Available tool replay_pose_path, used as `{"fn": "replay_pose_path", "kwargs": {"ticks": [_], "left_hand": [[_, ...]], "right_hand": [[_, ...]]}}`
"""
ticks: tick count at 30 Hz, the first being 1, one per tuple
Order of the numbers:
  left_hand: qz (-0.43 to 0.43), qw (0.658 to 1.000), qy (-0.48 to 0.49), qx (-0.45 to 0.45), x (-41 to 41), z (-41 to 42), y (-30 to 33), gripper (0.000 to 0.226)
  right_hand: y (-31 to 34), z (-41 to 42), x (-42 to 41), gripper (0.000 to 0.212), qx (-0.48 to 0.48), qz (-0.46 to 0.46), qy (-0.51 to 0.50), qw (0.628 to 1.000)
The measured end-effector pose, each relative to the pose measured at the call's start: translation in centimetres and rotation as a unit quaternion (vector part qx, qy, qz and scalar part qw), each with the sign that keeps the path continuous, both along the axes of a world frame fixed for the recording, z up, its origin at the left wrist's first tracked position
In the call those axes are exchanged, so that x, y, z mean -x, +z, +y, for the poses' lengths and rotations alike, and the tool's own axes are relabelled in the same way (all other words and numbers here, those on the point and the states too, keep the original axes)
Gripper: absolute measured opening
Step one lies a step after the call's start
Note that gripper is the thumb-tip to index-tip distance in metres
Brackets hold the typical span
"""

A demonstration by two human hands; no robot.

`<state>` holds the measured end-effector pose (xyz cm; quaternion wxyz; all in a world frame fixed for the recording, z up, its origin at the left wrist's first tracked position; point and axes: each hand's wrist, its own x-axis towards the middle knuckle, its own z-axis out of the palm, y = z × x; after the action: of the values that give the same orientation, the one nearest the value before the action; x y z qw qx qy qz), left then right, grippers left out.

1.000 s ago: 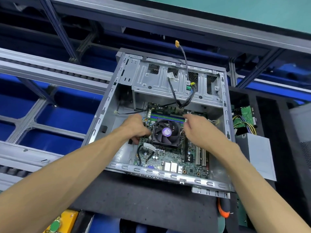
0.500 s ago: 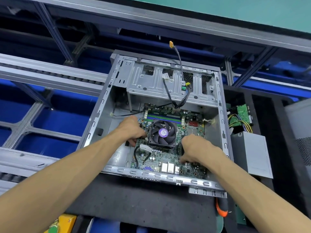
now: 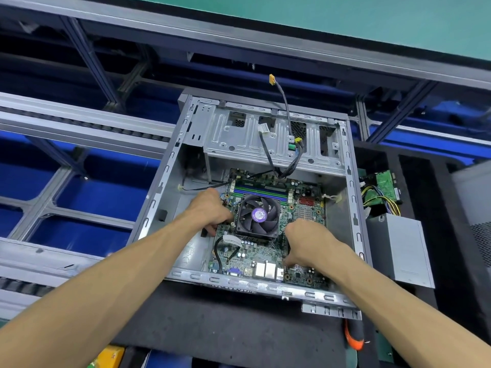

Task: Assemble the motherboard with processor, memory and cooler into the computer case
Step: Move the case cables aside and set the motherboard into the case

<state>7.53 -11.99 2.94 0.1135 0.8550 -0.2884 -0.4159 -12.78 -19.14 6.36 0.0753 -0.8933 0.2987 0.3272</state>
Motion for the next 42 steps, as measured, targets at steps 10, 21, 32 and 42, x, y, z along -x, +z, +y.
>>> {"fn": "replay_pose_path", "kwargs": {"ticks": [10,21,32,42], "left_hand": [[-0.004,1.0,-0.01,-0.005,0.0,0.1,0.1,0.023],[-0.006,1.0,-0.006,-0.003,0.2,0.2,-0.1,0.027],[-0.003,1.0,0.011,-0.004,0.2,0.0,-0.2,0.039],[-0.034,0.999,-0.025,-0.008,0.1,-0.2,-0.5,0.028]], "right_hand": [[0.0,0.3,0.0,0.06,0.01,-0.012,-0.016,1.0],[0.5,1.0,0.0,0.022,0.046,0.016,0.012,0.999],[0.8,0.8,0.2,0.033,0.04,0.004,-0.007,0.999],[0.3,0.6,0.3,0.018,0.042,0.012,-0.019,0.999]]}}
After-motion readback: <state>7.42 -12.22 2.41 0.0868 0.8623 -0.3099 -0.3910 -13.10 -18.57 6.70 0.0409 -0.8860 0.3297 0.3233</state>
